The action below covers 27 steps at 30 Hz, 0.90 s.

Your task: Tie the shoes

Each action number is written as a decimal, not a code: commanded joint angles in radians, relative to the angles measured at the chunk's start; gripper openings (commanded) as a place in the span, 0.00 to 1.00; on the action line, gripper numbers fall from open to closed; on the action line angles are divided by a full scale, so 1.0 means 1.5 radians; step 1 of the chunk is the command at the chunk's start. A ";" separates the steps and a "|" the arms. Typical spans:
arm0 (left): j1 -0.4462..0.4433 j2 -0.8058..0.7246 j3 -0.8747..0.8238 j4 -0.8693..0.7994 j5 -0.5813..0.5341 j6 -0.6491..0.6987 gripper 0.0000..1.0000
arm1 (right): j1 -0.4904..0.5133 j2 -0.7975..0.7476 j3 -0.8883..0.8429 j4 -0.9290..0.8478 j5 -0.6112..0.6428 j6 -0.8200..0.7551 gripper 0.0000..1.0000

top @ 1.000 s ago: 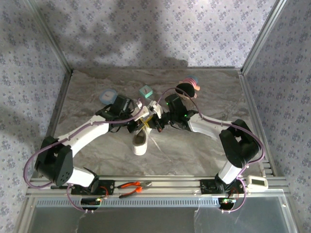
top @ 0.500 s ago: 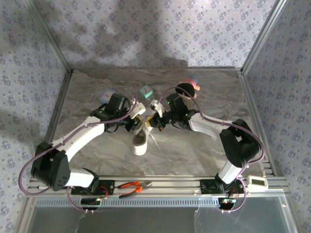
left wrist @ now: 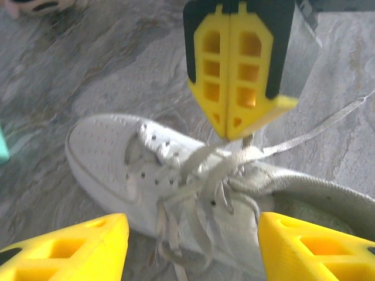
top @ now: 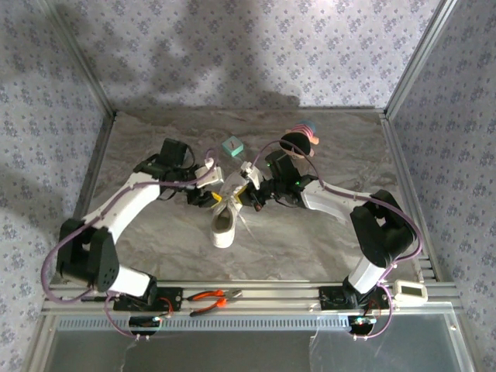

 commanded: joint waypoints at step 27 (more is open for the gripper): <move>-0.028 0.154 0.124 -0.117 0.090 0.130 0.53 | 0.003 0.015 0.062 -0.051 -0.022 -0.046 0.00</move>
